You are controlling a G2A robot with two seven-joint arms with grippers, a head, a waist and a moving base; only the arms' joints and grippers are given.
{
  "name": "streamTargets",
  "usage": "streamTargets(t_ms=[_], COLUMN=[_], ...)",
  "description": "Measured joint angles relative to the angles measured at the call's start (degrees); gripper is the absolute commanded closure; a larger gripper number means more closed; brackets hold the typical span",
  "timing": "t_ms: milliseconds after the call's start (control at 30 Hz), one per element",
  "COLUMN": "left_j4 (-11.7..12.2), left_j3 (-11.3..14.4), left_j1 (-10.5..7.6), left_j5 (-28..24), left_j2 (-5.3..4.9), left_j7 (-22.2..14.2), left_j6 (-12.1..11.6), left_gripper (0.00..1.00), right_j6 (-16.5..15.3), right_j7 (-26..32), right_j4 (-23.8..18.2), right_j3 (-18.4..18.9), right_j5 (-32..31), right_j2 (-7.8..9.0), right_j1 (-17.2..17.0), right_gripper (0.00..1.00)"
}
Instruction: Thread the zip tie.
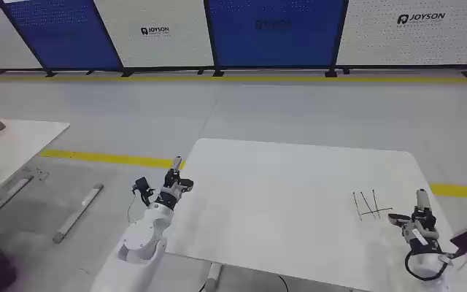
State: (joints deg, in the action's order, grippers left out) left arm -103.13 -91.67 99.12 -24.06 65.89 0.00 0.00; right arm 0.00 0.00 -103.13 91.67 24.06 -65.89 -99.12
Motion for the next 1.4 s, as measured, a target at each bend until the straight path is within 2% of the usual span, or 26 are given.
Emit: streamTargets(t_ms=[33, 67, 100, 133, 167, 200, 233, 267, 300, 333, 367, 400, 433, 467, 500, 533, 567, 733, 800, 900, 1000, 1133, 1200, 1400], left_j4=[0.0, 0.0, 0.0, 0.0, 0.0, 0.0, 0.0, 0.0, 0.0, 0.0, 0.0, 0.0, 0.0, 0.0, 0.0, 0.0, 0.0, 0.0, 0.0, 0.0, 0.0, 0.0, 0.0, 0.0], left_j3=[0.0, 0.0, 0.0, 0.0, 0.0, 0.0, 0.0, 0.0, 0.0, 0.0, 0.0, 0.0, 0.0, 0.0, 0.0, 0.0, 0.0, 0.0, 0.0, 0.0, 0.0, 0.0, 0.0, 0.0], left_j1=[0.0, 0.0, 0.0, 0.0, 0.0, 0.0, 0.0, 0.0, 0.0, 0.0, 0.0, 0.0, 0.0, 0.0, 0.0, 0.0, 0.0, 0.0, 0.0, 0.0, 0.0, 0.0, 0.0, 0.0], left_j5=[0.0, 0.0, 0.0, 0.0, 0.0, 0.0, 0.0, 0.0, 0.0, 0.0, 0.0, 0.0, 0.0, 0.0, 0.0, 0.0, 0.0, 0.0, 0.0, 0.0, 0.0, 0.0, 0.0, 0.0], left_j2=[0.0, 0.0, 0.0, 0.0, 0.0, 0.0, 0.0, 0.0, 0.0, 0.0, 0.0, 0.0, 0.0, 0.0, 0.0, 0.0, 0.0, 0.0, 0.0, 0.0, 0.0, 0.0, 0.0, 0.0], left_j7=[0.0, 0.0, 0.0, 0.0, 0.0, 0.0, 0.0, 0.0, 0.0, 0.0, 0.0, 0.0, 0.0, 0.0, 0.0, 0.0, 0.0, 0.0, 0.0, 0.0, 0.0, 0.0, 0.0, 0.0], left_j6=[0.0, 0.0, 0.0, 0.0, 0.0, 0.0, 0.0, 0.0, 0.0, 0.0, 0.0, 0.0, 0.0, 0.0, 0.0, 0.0, 0.0, 0.0, 0.0, 0.0, 0.0, 0.0, 0.0, 0.0], left_gripper=[0.0, 0.0, 0.22, 0.0, 0.22, 0.0, 0.22, 0.22, 0.22, 0.22, 0.0, 0.0, 0.0, 0.0, 0.22, 0.22, 0.0, 0.0, 0.0, 0.0, 0.0, 0.0, 0.0, 0.0], right_j6=[0.0, 0.0, 0.0, 0.0, 0.0, 0.0, 0.0, 0.0, 0.0, 0.0, 0.0, 0.0, 0.0, 0.0, 0.0, 0.0, 0.0, 0.6, 4.7, 9.6, 13.0, 15.3, 16.2, 16.2], right_j7=[0.0, 0.0, 0.0, 0.0, 0.0, 0.0, 0.0, 0.0, 0.0, 0.0, 0.0, 0.0, 0.0, 0.0, 0.0, 0.0, 0.0, 0.6, 5.6, 18.8, 30.8, 44.8, 48.9, 49.0], right_j4=[0.0, 0.0, 0.0, 0.0, 0.0, 0.0, 0.0, 0.0, 0.0, 0.0, 0.0, 0.0, 0.0, 0.0, 0.0, 0.0, 0.0, -0.2, 0.2, 1.3, 2.3, 4.3, 5.9, 6.0], right_j3=[0.0, 0.0, 0.0, 0.0, 0.0, 0.0, 0.0, 0.0, 0.0, 0.0, 0.0, 0.0, 0.0, 0.0, 0.0, 0.0, 0.0, 0.3, 3.0, 7.4, 10.1, 11.4, 11.4, 11.4], right_j5=[0.0, 0.0, 0.0, 0.0, 0.0, 0.0, 0.0, 0.0, 0.0, 0.0, 0.0, 0.0, 0.0, 0.0, 0.0, 0.0, 0.0, 0.1, 0.1, -0.5, -2.5, -7.9, -9.9, -9.9], right_j2=[0.0, 0.0, 0.0, 0.0, 0.0, 0.0, 0.0, 0.0, 0.0, 0.0, 0.0, 0.0, 0.0, 0.0, 0.0, 0.0, 0.0, 0.21, 1.03, 2.07, 3.15, 4.69, 5.15, 5.14], right_j1=[0.0, 0.0, 0.0, 0.0, 0.0, 0.0, 0.0, 0.0, 0.0, 0.0, 0.0, 0.0, 0.0, 0.0, 0.0, 0.0, 0.0, 0.4, 2.0, 4.2, 6.4, 10.1, 12.3, 12.4], right_gripper=[0.22, 0.22, 0.22, 0.22, 0.22, 0.0, 0.0, 0.22, 0.22, 0.0, 0.22, 0.0, 0.22, 0.22, 0.22, 0.0, 0.0, 0.0, 0.0, 0.0, 0.0, 0.0, 0.0, 0.0])
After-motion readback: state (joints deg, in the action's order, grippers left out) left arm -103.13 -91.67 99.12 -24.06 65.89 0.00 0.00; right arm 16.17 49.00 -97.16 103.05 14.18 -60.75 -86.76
